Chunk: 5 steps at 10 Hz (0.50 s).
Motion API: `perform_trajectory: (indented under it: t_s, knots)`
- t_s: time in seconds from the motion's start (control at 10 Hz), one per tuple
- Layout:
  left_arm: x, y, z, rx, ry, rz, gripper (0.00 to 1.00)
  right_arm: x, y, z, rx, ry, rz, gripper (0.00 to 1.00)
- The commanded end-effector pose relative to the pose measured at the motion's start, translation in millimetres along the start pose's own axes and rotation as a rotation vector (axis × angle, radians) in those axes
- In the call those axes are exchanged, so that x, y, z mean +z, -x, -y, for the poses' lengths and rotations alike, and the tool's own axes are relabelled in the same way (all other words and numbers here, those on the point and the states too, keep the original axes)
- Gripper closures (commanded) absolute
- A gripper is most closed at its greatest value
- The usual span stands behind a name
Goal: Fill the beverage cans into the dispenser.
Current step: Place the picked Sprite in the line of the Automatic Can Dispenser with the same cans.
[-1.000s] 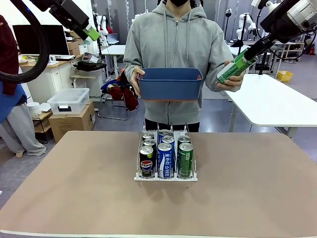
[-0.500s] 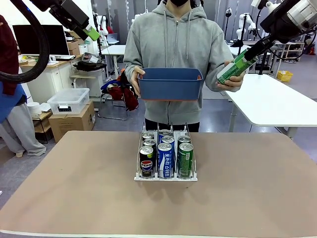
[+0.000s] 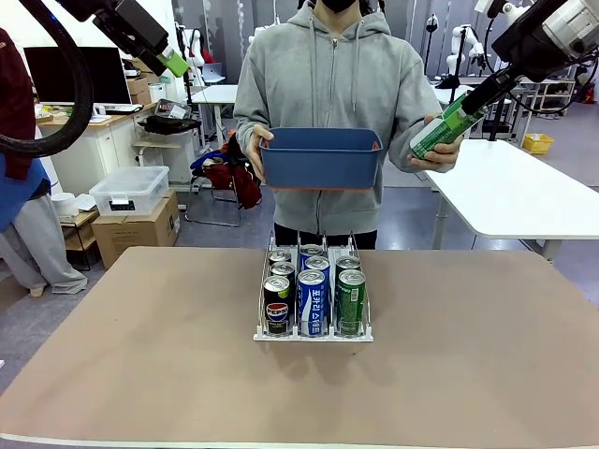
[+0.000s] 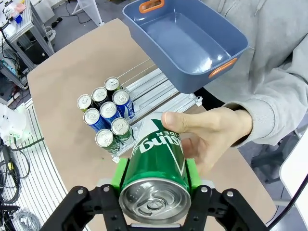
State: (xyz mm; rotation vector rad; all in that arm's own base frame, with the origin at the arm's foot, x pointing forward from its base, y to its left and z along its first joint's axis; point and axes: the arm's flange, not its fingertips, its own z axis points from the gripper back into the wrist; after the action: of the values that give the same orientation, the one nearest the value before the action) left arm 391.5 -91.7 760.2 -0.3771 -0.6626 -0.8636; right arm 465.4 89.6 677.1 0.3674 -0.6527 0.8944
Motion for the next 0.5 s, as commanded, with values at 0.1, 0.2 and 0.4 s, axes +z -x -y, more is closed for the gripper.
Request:
perform_trajectory:
  t_s: [0.1,0.2,0.4]
  knots:
    - [0.8,1.4,-0.6,0.002,0.002,0.000,0.00,0.1,0.0,-0.1,0.009,0.000,0.000,1.00]
    - [0.8,1.4,-0.6,0.002,0.002,0.000,0.00,0.1,0.0,-0.1,0.009,0.000,0.000,1.00]
    - [0.8,1.4,-0.6,0.002,0.002,0.000,0.00,0.1,0.0,-0.1,0.009,0.000,0.000,1.00]
